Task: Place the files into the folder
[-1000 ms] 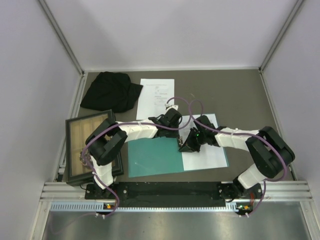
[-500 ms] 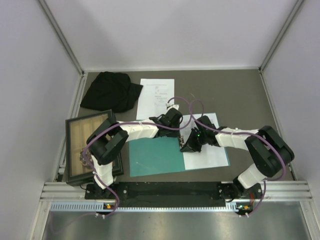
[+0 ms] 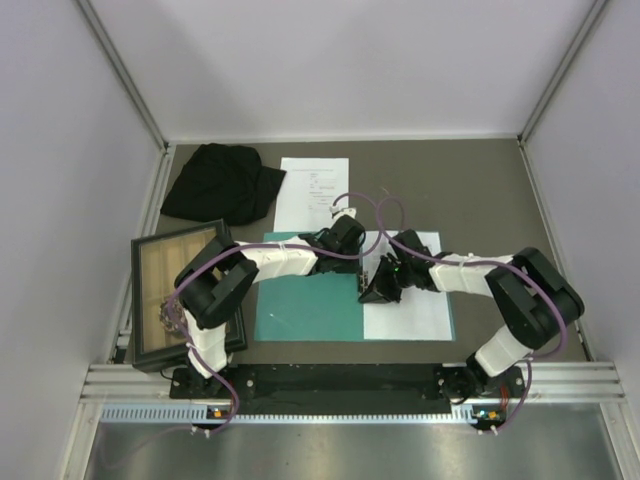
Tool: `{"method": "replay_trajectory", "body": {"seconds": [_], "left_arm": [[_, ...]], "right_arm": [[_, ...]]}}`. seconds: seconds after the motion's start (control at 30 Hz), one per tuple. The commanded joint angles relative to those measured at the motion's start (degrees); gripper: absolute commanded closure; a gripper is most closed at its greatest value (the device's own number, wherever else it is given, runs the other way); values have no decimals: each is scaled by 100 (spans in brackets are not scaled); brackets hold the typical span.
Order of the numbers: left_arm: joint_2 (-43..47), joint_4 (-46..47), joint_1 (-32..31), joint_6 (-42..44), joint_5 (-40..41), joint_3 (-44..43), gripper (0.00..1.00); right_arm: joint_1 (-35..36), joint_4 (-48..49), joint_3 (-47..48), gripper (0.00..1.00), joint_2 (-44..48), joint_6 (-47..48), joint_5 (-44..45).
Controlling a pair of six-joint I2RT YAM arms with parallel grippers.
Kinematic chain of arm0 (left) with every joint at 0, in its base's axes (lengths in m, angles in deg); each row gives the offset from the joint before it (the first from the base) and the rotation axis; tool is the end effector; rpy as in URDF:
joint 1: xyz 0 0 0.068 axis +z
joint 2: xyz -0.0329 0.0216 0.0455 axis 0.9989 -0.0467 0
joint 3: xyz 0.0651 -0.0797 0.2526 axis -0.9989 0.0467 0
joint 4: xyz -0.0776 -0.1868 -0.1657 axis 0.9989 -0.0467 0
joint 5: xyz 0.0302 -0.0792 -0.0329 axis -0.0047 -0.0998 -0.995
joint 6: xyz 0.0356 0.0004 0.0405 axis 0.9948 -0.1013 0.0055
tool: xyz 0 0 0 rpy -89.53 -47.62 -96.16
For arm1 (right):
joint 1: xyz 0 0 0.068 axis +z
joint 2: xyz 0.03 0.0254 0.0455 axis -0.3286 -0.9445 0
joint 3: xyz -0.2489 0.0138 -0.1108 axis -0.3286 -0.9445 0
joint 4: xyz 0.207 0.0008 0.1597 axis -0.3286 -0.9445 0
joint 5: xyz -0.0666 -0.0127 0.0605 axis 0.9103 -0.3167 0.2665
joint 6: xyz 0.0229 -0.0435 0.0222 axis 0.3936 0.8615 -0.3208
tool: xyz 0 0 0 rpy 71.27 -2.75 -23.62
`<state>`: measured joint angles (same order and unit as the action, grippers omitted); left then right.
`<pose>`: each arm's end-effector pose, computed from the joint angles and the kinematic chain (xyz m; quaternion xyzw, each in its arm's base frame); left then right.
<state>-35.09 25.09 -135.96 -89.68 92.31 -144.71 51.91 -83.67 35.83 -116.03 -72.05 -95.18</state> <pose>0.2612 -0.2915 0.1556 0.0421 0.9408 -0.2044 0.2670 0.2207 0.1594 0.1216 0.1540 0.9293 0.3335 0.0390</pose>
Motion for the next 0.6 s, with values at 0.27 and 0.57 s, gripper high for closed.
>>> {"method": "replay_trajectory", "body": {"seconds": [0.27,0.57], "left_arm": [[-111,-875,-40,150,26,-226,100],[451,-1340,-40,274,112,-771,58]], "right_arm": [[-118,-1253,442,62,666,1677,1346],[-109,-2463,899,54,2054,2283,1863]]}}
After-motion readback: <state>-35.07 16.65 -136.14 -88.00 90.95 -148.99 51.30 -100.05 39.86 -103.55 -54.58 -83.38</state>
